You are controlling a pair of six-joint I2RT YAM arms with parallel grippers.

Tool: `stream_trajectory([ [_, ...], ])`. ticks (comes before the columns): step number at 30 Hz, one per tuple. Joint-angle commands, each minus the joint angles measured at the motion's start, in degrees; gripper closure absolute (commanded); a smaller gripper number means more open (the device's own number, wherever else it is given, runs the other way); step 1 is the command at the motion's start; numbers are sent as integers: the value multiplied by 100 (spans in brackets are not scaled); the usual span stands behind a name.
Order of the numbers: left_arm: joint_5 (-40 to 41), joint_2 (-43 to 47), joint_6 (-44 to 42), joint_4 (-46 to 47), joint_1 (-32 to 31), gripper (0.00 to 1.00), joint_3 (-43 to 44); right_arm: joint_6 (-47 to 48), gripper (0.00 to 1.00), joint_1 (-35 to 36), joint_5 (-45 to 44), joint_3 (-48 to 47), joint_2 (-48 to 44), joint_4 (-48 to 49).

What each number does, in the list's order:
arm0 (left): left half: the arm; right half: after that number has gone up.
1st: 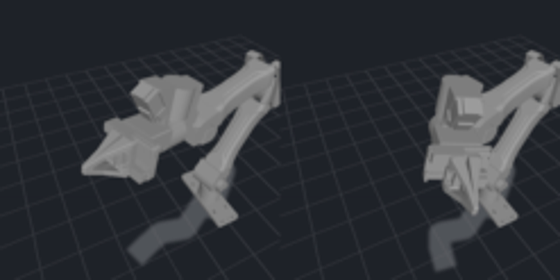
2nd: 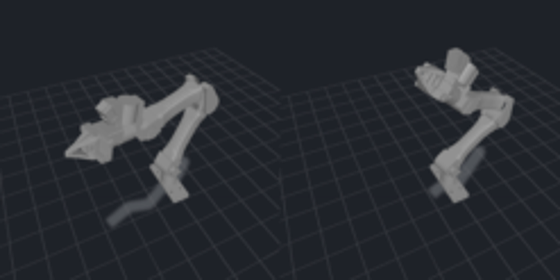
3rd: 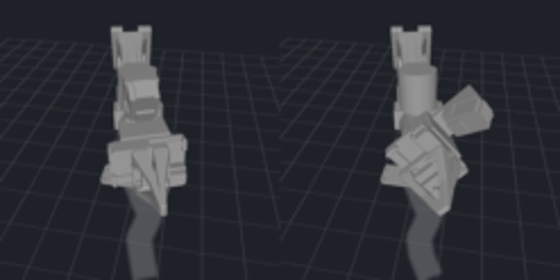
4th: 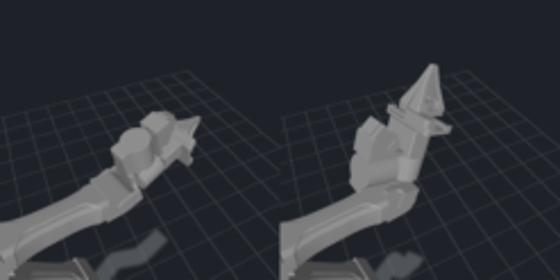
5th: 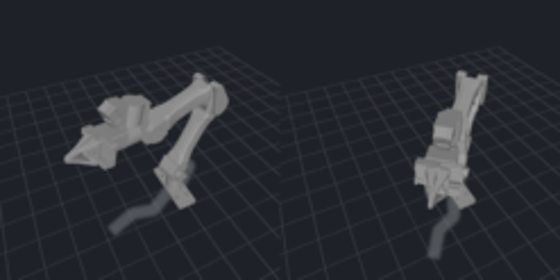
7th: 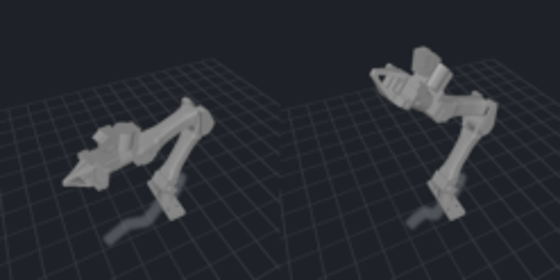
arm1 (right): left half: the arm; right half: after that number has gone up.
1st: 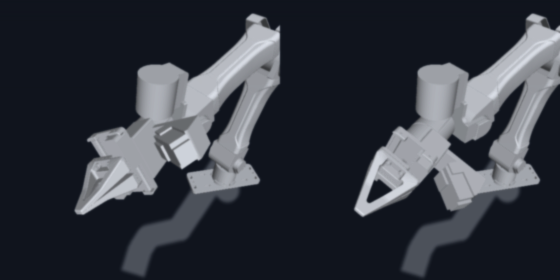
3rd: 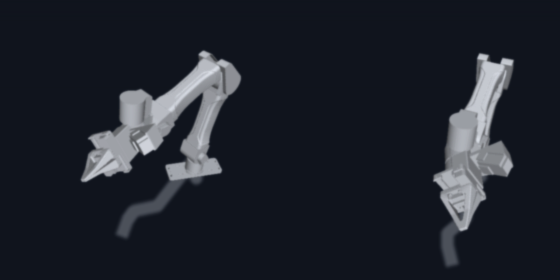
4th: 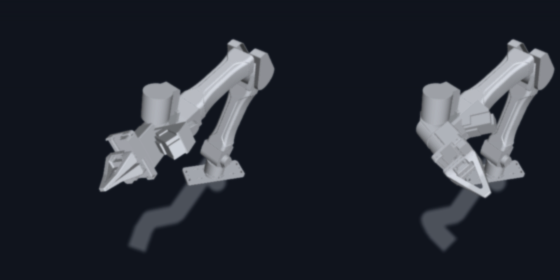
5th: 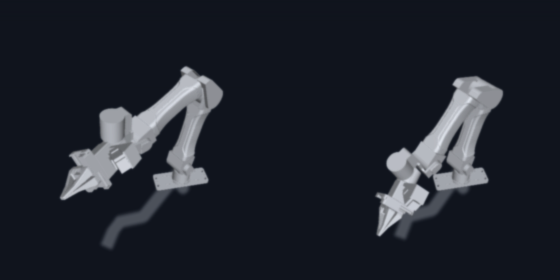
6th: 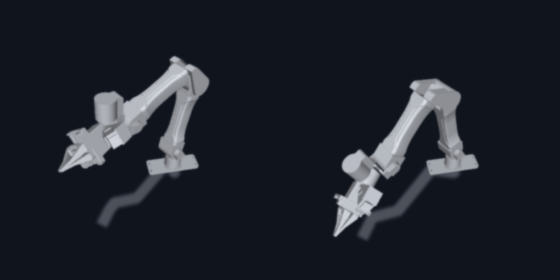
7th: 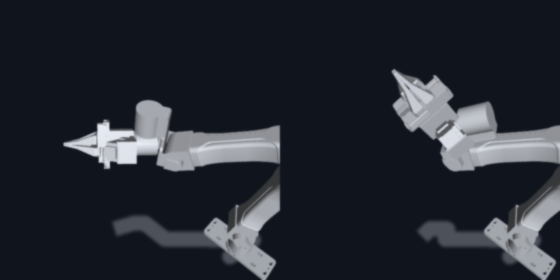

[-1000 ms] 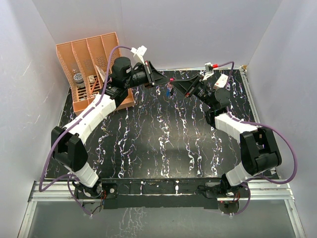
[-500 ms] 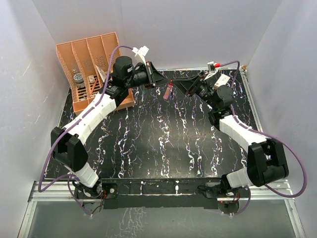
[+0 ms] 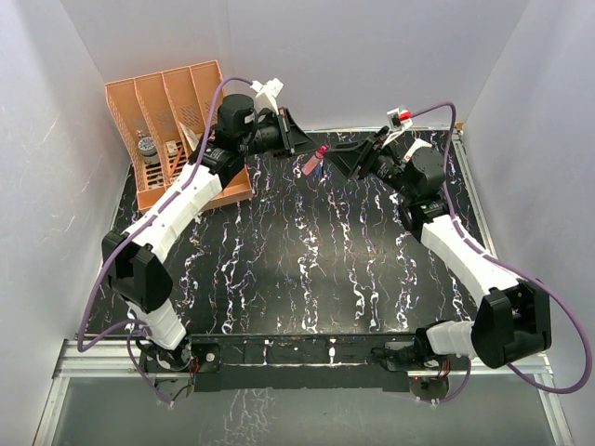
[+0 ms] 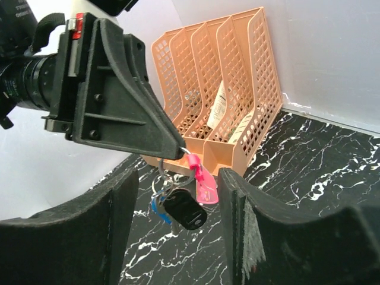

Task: Put the keys on the keyring

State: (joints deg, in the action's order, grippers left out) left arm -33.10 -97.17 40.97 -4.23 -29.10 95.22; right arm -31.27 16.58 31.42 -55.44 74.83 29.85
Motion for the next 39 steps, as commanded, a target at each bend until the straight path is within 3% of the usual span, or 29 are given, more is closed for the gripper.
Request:
stream_trajectory([
  [1,145,-68,-146,-451,-25,100,403,617,44,101,5,-410,-300,-682],
  [9,416,-188,-81,-706,-21,100,626,1226,43,670,-429,-646,-249,-1412],
  [17,567,-233,-21,-979,-24,100,869,1665,43,1387,-1627,-854,-83,-1929],
  [26,629,-220,28,-1071,-25,100,895,1632,44,1591,-2633,-703,-251,-1921],
  [39,540,-292,108,-1150,-23,100,1020,1823,43,1644,-2839,-791,-49,-1906],
])
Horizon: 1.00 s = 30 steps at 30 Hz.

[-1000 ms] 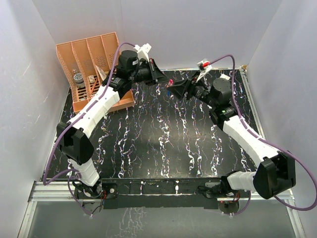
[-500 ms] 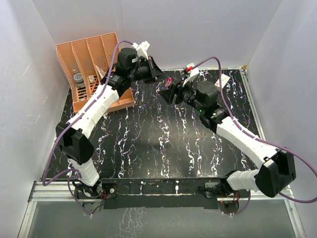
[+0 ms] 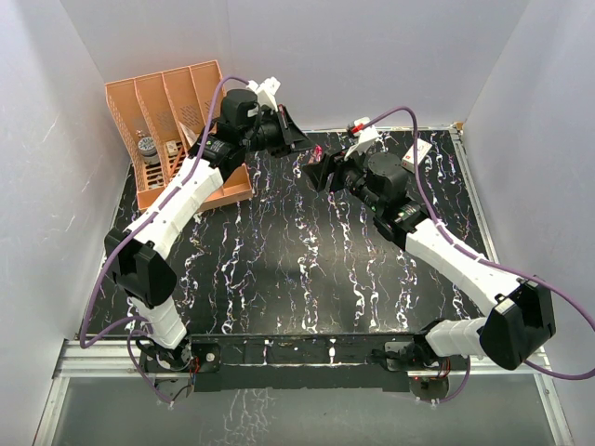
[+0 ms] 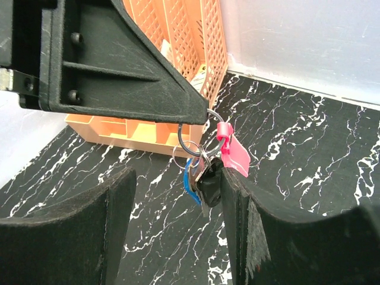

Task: Put the keys on the keyring

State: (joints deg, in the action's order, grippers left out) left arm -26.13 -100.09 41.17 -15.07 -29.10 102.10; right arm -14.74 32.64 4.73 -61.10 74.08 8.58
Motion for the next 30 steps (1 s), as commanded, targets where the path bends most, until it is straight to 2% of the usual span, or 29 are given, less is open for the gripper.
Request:
stream_trajectory([
  [1,-178,-5,99,-71,-25,100,348,186,43,40,-155,-239,55,223],
  [6,-272,-80,111,-194,-25,100,491,237,45,40,-166,-247,171,253],
  [18,-451,-93,2,-660,-25,100,551,384,59,40,-271,-227,243,363],
  [24,-513,-76,-71,-900,-21,100,645,426,67,36,-305,-211,330,363],
  [30,-655,-165,-180,-1316,-25,100,894,567,80,36,-218,-156,323,376],
])
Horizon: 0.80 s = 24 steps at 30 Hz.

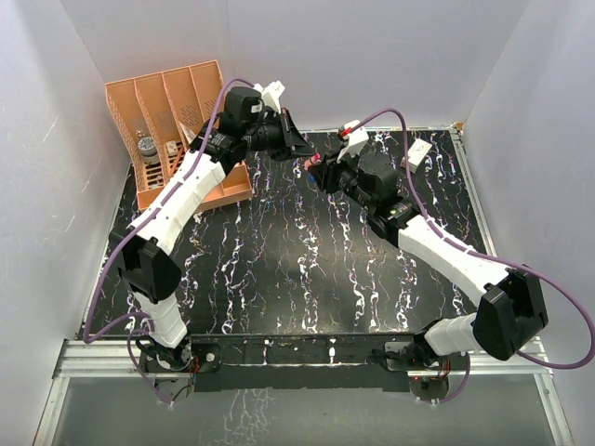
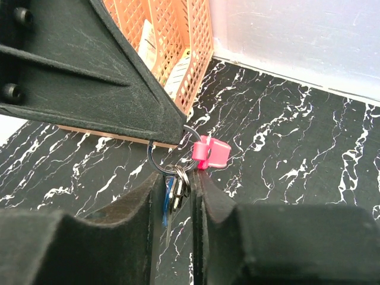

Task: Put the keys on the keyring

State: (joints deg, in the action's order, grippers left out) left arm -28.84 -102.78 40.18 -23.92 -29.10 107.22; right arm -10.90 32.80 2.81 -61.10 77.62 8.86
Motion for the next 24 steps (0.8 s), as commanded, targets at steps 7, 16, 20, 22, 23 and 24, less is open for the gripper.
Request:
stream_trajectory([
  [7,-565,-76,-238,-938,-21,100,680,360,83,22,10,11,-120,392],
  [16,-688,-220,-567,-1617,-24,100,877,513,84,16,77,179,-150,478],
  [20,-700,-231,-655,-1766,-25,100,895,606,84,15,135,242,-156,498],
  [22,-746,-242,-653,-1778,-26,100,846,646,84,12,184,268,-152,504],
  [23,-774,-242,-648,-1781,-25,100,830,675,84,15,196,284,-159,519],
  [24,-797,-251,-652,-1793,-20,100,802,699,84,14,207,302,-166,536],
])
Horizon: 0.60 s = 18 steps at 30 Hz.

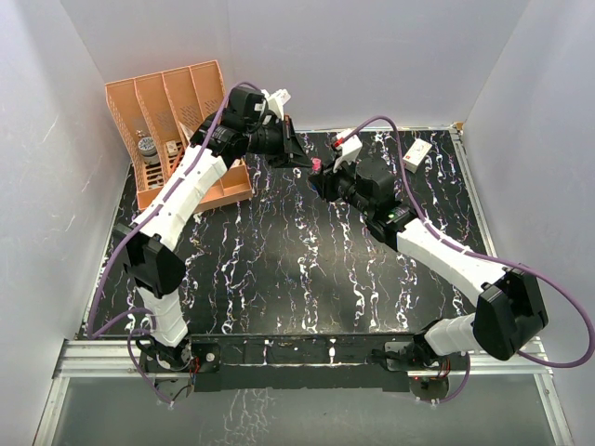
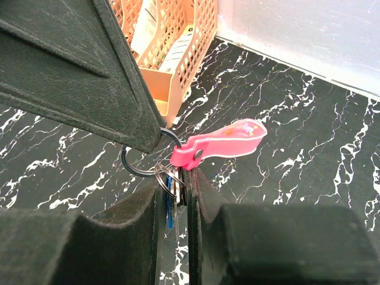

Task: Put the keys on the keyring

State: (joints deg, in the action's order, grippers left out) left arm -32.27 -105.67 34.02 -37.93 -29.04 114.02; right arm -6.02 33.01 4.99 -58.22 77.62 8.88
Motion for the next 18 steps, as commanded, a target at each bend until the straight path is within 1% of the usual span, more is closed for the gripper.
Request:
stream_trajectory([
  [1,-462,24,-36,-410,-30,100,110,238,84,-7,-3,39,-175,560],
  [18,-494,61,-127,-720,-62,100,-193,566,85,-49,103,324,-142,881],
])
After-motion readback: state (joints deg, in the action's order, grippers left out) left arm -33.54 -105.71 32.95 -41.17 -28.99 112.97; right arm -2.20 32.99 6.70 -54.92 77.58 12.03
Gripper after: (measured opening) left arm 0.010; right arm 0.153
